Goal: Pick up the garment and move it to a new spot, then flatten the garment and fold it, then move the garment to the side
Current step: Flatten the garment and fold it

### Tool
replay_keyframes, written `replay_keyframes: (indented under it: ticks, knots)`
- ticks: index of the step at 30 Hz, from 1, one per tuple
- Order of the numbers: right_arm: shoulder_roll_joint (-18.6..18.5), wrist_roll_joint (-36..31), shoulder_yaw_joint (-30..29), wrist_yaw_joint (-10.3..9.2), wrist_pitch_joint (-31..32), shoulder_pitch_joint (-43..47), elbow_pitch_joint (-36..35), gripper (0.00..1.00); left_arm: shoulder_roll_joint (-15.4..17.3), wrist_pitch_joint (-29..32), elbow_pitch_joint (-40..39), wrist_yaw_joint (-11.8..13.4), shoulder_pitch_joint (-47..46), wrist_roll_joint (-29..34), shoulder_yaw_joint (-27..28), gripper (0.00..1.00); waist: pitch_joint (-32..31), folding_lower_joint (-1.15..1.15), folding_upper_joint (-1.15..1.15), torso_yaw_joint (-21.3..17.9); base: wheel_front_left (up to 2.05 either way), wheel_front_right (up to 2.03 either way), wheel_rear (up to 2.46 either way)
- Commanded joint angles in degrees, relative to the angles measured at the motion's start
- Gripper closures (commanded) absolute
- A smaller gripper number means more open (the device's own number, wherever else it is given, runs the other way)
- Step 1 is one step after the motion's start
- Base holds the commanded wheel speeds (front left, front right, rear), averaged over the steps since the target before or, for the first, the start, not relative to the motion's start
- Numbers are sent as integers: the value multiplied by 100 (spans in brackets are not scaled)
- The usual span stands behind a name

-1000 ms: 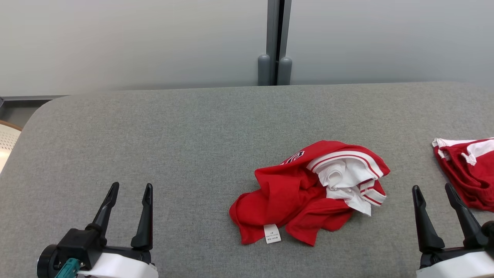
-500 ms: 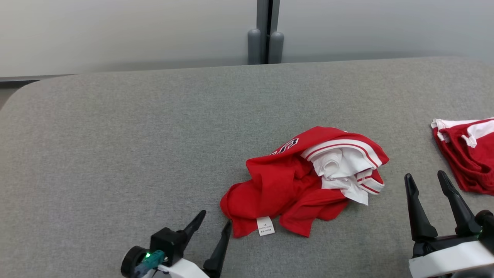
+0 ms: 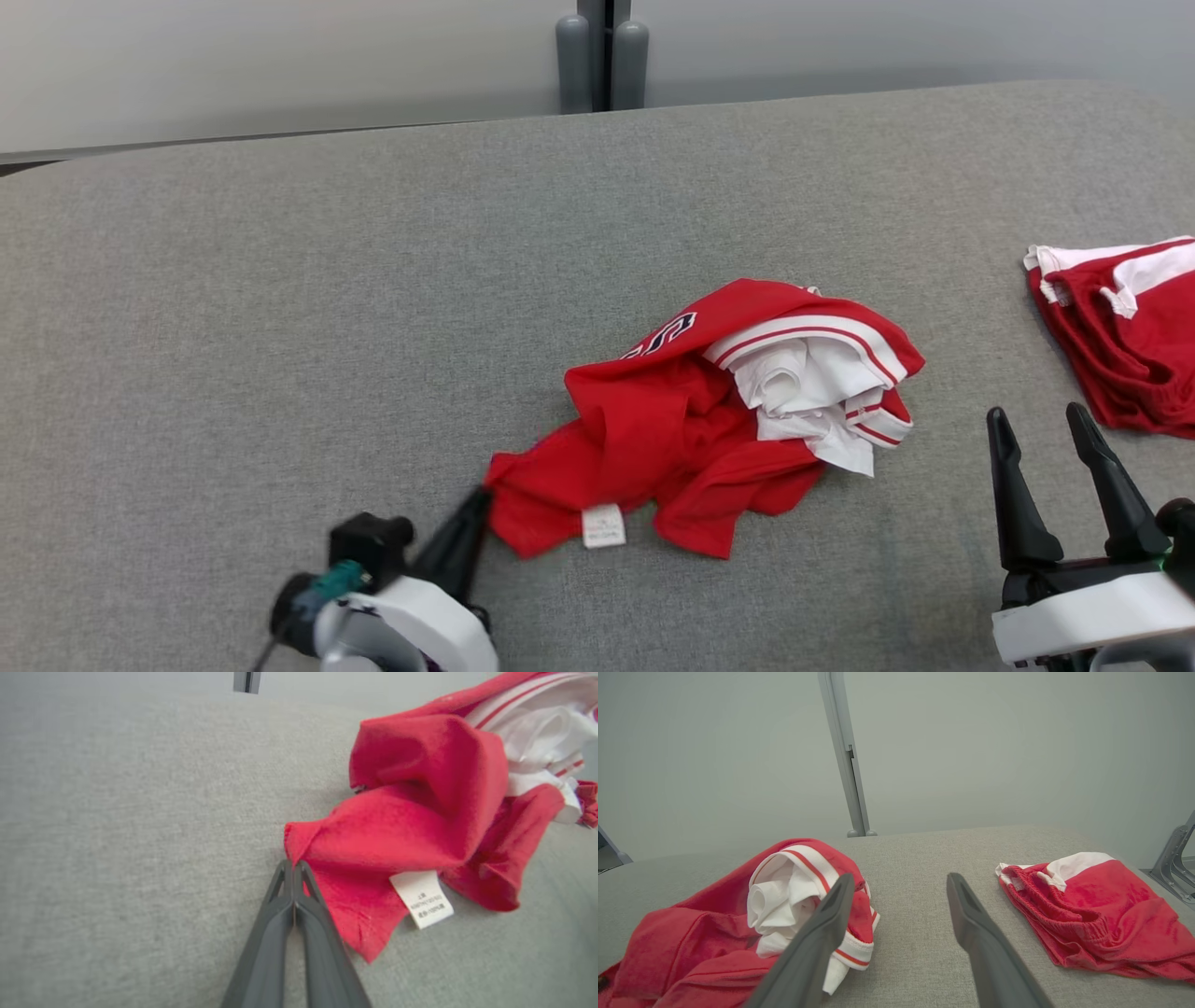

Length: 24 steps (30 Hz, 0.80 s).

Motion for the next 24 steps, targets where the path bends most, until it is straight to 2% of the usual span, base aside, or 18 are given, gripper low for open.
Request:
replay_keyframes:
  ticks: [1, 8, 13, 16, 21, 22, 23, 24]
  knots:
    - [5, 15, -33, -3, -48, -32, 3, 0, 102, -57, -41, 50, -106, -14, 87, 100, -5, 0, 0, 20, 0, 0, 0]
    - [60, 76, -166, -3, -72, 28, 58, 0, 724, -120, -865, 385, -100, -27, 641, 100, -30, 0, 0, 157, 0, 0, 0]
    - [86, 116, -222, -3, -67, 24, 109, 0, 1198, 182, -1750, 837, 172, -6, 1004, 100, -31, 0, 0, 221, 0, 0, 0]
    - [90, 124, -230, -3, -55, -20, 134, 0, 1363, 469, -2079, 1133, 513, -85, 1174, 100, -2, 0, 0, 212, 0, 0, 0]
    - [100, 116, -255, -3, -73, -106, 159, 0, 1245, 558, -2080, 1330, 993, -401, 1335, 100, 61, 0, 0, 177, 0, 0, 0]
    - [104, 120, -263, -3, -78, -123, 167, 0, 1246, 546, -1982, 1299, 1059, -402, 1305, 93, 72, 0, 0, 177, 0, 0, 0]
    - [114, 141, -265, -3, -76, -131, 175, 0, 1123, 468, -1924, 1240, 1086, -540, 1320, 39, 78, 0, 0, 181, 0, 0, 0]
    - [120, 162, -268, -3, -72, -140, 179, 0, 1100, 365, -1867, 1210, 1083, -528, 1340, 0, 82, 0, 0, 184, 0, 0, 0]
